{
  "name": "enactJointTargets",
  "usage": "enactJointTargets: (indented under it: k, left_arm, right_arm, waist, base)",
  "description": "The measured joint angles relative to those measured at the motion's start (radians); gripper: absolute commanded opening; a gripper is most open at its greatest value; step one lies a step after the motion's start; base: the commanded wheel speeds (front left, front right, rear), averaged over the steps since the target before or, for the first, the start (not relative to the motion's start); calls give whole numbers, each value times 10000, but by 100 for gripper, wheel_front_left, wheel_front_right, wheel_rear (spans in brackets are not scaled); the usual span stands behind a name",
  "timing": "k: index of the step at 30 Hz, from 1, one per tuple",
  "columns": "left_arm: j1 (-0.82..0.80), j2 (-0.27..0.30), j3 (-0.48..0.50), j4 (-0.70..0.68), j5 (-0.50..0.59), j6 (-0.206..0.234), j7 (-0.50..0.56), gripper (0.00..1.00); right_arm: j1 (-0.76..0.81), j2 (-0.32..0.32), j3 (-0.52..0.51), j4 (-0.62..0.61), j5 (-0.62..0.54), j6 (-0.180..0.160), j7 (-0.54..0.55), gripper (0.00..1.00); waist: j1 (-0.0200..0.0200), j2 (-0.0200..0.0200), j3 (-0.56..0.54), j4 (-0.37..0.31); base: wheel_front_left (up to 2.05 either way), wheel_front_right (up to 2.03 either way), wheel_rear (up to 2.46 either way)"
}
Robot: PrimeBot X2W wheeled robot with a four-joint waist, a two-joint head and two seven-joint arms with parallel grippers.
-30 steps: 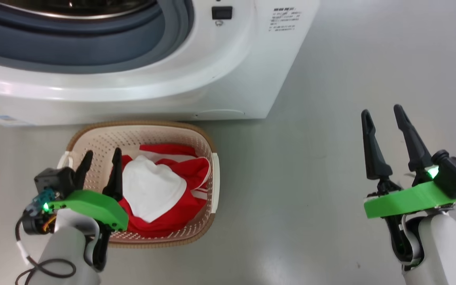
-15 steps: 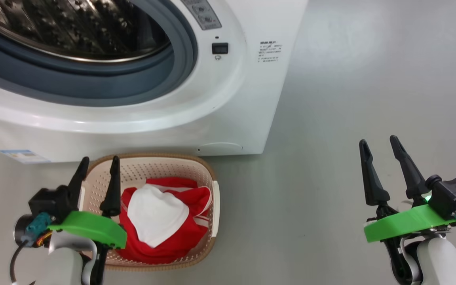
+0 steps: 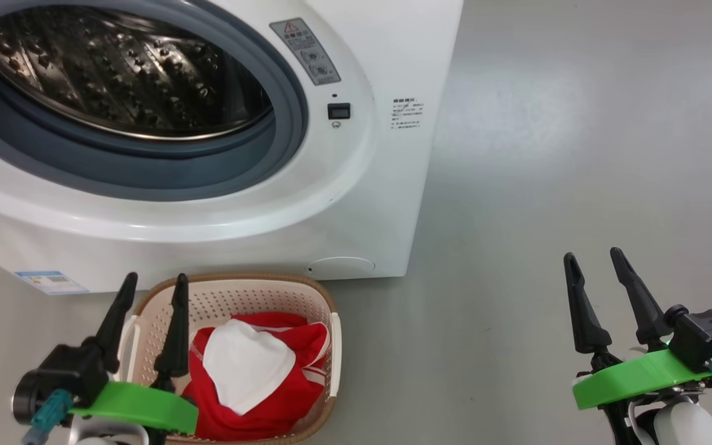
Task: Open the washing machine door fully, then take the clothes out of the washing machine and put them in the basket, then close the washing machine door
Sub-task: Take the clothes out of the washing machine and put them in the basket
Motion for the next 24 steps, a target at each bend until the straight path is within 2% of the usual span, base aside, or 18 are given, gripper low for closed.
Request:
enactJointTargets:
  k: [14, 24]
  left_arm:
    - [1497, 33, 203, -1599, 102, 0, 0, 100]
    - [1740, 27, 219, -1862, 100, 0, 0, 100]
  right_arm:
    - [504, 25, -244, -176, 6, 0, 0, 100]
    - [760, 35, -265, -213, 6, 0, 0, 100]
  waist:
    - [0, 0, -408, -166]
    - [0, 0, -580, -157]
  base:
    - [0, 0, 0]
    - [0, 0, 0]
